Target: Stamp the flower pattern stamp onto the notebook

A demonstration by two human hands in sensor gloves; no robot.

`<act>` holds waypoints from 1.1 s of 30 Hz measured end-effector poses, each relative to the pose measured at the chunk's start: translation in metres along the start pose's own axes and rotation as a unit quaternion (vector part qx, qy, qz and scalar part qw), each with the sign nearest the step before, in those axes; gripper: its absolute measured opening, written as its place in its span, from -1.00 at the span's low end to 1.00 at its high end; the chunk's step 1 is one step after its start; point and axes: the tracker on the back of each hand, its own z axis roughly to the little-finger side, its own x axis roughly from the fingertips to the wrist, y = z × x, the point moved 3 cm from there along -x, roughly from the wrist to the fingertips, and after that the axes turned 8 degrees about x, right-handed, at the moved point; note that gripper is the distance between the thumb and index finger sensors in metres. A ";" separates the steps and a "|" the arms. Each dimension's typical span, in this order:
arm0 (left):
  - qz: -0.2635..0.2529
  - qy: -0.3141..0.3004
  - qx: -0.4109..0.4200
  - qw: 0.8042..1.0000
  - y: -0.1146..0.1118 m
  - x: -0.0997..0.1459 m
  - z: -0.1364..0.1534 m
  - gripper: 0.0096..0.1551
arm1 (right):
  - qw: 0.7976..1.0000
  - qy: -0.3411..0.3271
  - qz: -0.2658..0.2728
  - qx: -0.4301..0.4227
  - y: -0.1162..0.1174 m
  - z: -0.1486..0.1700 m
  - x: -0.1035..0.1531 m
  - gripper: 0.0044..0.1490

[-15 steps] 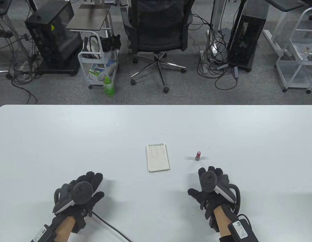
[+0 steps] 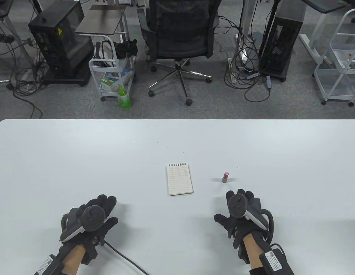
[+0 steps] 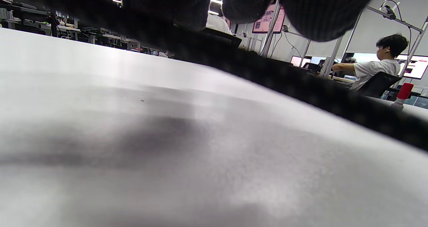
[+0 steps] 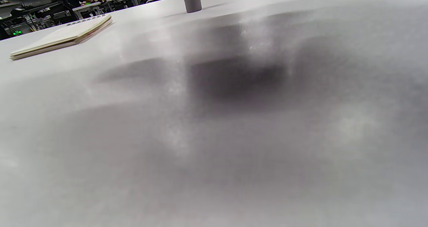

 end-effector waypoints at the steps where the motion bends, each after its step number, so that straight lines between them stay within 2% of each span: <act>1: 0.000 0.001 0.001 1.000 0.000 0.000 0.000 -0.12 | 1.000 0.000 0.000 -0.001 0.000 0.000 0.000 0.24; 9: 0.004 0.003 -0.001 1.000 -0.001 0.000 0.001 -0.13 | 1.000 -0.006 0.017 -0.002 -0.004 -0.003 0.002 0.24; 16: 0.000 0.000 0.009 1.000 0.002 0.000 -0.001 -0.13 | 0.992 -0.044 0.118 0.003 -0.042 -0.036 0.002 0.16; 19: 0.000 -0.002 0.007 1.000 0.002 0.000 -0.001 -0.13 | 0.989 -0.059 0.134 0.008 -0.056 -0.060 -0.007 0.10; 26: 0.001 -0.004 0.016 1.000 0.003 0.002 0.000 -0.13 | 0.984 -0.089 0.150 0.025 -0.078 -0.130 -0.057 -0.02; 33: -0.003 -0.007 0.022 1.000 0.005 0.002 0.001 -0.14 | 0.990 -0.081 0.111 0.016 -0.074 -0.159 -0.117 -0.11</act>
